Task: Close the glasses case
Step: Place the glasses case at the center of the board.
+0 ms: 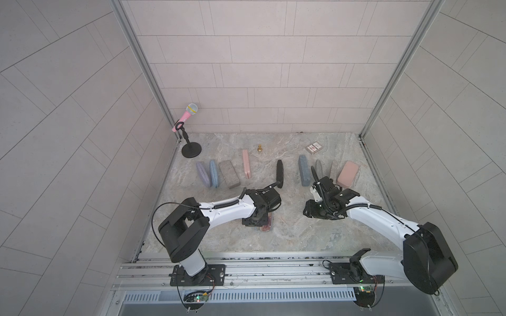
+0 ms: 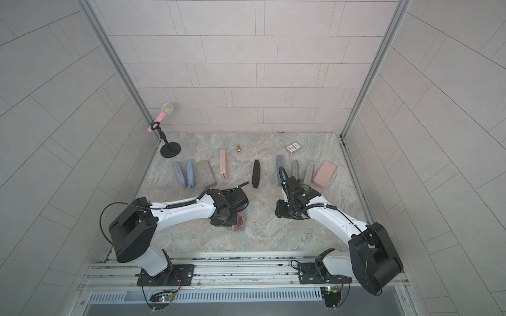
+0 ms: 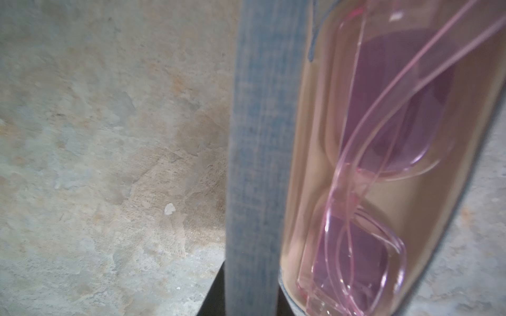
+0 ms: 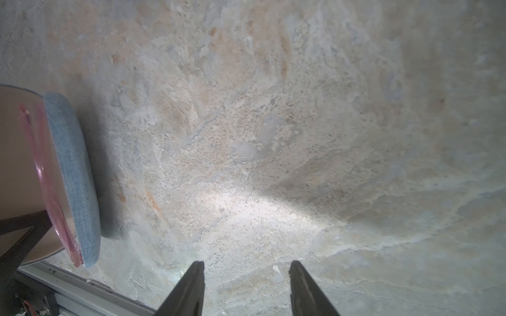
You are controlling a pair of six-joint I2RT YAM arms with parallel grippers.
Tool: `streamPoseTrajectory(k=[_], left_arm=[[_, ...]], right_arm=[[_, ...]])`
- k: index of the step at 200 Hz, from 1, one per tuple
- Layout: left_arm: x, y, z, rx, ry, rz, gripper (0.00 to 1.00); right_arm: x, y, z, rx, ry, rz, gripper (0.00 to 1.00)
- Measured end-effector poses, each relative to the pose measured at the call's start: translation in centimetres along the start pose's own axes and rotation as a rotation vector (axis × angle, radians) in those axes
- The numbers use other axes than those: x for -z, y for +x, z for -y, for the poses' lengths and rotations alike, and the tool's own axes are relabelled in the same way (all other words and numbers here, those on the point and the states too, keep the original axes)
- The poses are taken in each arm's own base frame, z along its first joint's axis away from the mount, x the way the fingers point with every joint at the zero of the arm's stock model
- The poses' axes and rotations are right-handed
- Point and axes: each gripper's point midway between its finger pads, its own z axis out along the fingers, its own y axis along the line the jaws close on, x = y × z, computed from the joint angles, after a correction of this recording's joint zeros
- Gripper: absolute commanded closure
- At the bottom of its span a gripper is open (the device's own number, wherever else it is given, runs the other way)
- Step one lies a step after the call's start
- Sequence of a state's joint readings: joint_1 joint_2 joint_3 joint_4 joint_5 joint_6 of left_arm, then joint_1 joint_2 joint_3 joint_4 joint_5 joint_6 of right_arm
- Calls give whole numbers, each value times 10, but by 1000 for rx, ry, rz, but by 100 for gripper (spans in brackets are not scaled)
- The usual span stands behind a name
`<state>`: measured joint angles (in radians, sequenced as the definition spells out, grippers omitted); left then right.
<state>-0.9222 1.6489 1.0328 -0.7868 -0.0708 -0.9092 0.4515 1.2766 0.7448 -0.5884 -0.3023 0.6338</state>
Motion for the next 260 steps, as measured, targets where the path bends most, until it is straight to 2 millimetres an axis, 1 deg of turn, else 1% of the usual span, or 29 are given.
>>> streamPoseTrajectory(k=[14, 46, 72, 114, 164, 211, 232, 260], left_arm=[[1, 0, 2, -2, 5, 3, 78], [2, -1, 5, -5, 11, 9, 68], [7, -5, 7, -5, 17, 20, 64], [17, -16, 14, -7, 28, 52, 59], [21, -19, 7, -14, -7, 65, 51], [28, -22, 4, -25, -22, 83, 36], [32, -25, 4, -26, -19, 95, 30], [44, -31, 6, -28, -1, 121, 26]], right_arm=[[0, 0, 0, -4, 0, -1, 48], [-1, 0, 0, -9, 1, -5, 48], [-1, -1, -2, -11, -6, -5, 47], [5, -5, -13, 12, -27, 6, 47], [21, -24, -31, 30, -58, 55, 46], [36, -38, -45, 43, -83, 93, 44], [39, -42, -49, 47, -90, 100, 42], [43, -47, -54, 57, -96, 106, 41]])
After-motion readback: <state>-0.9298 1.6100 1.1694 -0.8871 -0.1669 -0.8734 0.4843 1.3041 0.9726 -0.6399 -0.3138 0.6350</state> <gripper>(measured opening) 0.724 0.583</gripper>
